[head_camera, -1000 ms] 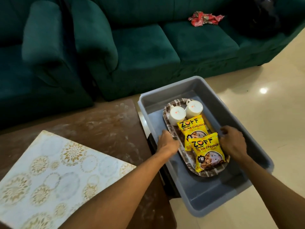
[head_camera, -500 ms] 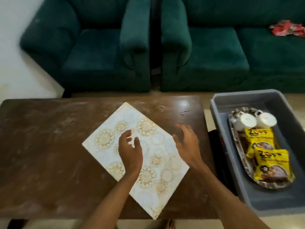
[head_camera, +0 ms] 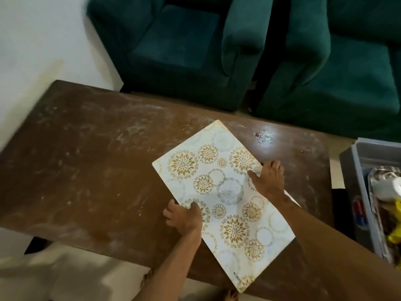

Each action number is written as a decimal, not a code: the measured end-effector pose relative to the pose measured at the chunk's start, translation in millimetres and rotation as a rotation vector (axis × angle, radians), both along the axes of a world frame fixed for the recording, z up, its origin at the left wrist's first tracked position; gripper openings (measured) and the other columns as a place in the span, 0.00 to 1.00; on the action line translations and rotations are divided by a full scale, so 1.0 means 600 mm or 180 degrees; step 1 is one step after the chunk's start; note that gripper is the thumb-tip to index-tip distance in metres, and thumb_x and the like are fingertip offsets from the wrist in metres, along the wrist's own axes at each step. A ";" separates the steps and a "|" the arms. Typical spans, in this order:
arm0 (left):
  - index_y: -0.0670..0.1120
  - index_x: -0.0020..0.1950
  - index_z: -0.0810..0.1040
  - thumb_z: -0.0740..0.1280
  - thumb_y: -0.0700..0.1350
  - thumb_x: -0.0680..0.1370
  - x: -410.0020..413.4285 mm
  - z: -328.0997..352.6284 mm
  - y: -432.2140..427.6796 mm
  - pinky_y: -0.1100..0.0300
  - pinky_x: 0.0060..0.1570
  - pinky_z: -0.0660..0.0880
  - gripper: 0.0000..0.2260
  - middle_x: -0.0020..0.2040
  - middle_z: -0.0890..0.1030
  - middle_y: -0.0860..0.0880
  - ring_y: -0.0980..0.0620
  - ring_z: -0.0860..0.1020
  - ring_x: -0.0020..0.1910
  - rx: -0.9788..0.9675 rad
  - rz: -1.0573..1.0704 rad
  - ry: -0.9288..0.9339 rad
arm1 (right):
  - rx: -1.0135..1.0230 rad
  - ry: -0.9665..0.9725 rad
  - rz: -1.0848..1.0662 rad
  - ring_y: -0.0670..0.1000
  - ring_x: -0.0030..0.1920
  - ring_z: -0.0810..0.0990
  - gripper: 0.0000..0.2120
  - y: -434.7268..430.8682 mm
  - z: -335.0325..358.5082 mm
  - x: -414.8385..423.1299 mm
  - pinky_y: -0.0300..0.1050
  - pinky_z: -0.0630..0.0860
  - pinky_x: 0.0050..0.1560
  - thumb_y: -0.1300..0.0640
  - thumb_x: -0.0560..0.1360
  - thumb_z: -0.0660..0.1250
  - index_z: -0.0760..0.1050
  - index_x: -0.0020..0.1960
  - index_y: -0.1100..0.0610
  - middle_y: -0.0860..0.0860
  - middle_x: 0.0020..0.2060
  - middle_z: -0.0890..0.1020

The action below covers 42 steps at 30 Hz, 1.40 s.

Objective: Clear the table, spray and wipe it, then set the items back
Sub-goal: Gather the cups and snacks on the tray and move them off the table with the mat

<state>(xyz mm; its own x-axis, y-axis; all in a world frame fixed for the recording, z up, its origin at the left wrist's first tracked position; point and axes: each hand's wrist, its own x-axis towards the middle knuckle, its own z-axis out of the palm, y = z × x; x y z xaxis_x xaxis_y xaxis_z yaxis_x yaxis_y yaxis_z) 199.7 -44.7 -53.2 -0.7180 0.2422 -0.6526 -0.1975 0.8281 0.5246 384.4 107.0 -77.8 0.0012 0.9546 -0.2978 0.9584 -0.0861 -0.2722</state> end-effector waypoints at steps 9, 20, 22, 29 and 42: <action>0.42 0.67 0.70 0.72 0.38 0.77 0.004 -0.008 0.007 0.44 0.55 0.78 0.21 0.62 0.75 0.42 0.39 0.78 0.58 0.0499 0.0618 -0.0113 | -0.0408 0.0204 -0.0268 0.63 0.65 0.69 0.30 0.026 0.013 0.010 0.56 0.66 0.64 0.39 0.74 0.69 0.70 0.64 0.60 0.59 0.63 0.72; 0.47 0.71 0.73 0.64 0.37 0.83 0.014 0.066 -0.005 0.48 0.58 0.77 0.17 0.59 0.81 0.51 0.48 0.81 0.56 0.1498 -0.0070 -0.0153 | -0.0585 0.1677 -0.0869 0.53 0.39 0.71 0.11 0.004 0.066 0.079 0.50 0.68 0.36 0.69 0.73 0.66 0.67 0.40 0.57 0.53 0.38 0.75; 0.47 0.69 0.74 0.64 0.37 0.83 0.021 0.098 0.006 0.52 0.53 0.78 0.15 0.55 0.82 0.52 0.51 0.82 0.52 0.1636 -0.0185 -0.0250 | -0.0445 0.1908 -0.0978 0.56 0.40 0.77 0.08 0.001 0.100 0.108 0.52 0.73 0.35 0.69 0.74 0.66 0.70 0.43 0.60 0.56 0.42 0.80; 0.44 0.65 0.76 0.67 0.39 0.81 0.117 0.214 0.086 0.43 0.53 0.81 0.13 0.56 0.84 0.45 0.44 0.84 0.51 0.1788 -0.0687 -0.0699 | 0.0111 0.2409 -0.1444 0.59 0.48 0.82 0.08 -0.031 0.251 0.267 0.62 0.81 0.48 0.70 0.75 0.64 0.74 0.48 0.58 0.55 0.46 0.82; 0.51 0.71 0.69 0.62 0.31 0.80 0.512 0.283 0.204 0.52 0.39 0.83 0.23 0.50 0.82 0.54 0.51 0.84 0.47 0.1691 -0.2184 -0.1400 | 0.0742 0.2257 -0.2783 0.53 0.40 0.82 0.10 -0.085 0.335 0.660 0.44 0.81 0.35 0.71 0.75 0.64 0.75 0.51 0.58 0.54 0.44 0.83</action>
<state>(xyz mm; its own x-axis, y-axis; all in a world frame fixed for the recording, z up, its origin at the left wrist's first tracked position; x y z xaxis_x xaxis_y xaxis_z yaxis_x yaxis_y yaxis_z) 506.9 78.0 116.5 -0.0292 0.8576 -0.5135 -0.0279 0.5129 0.8580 780.6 56.2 123.0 0.5932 0.7419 -0.3125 0.2205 -0.5231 -0.8232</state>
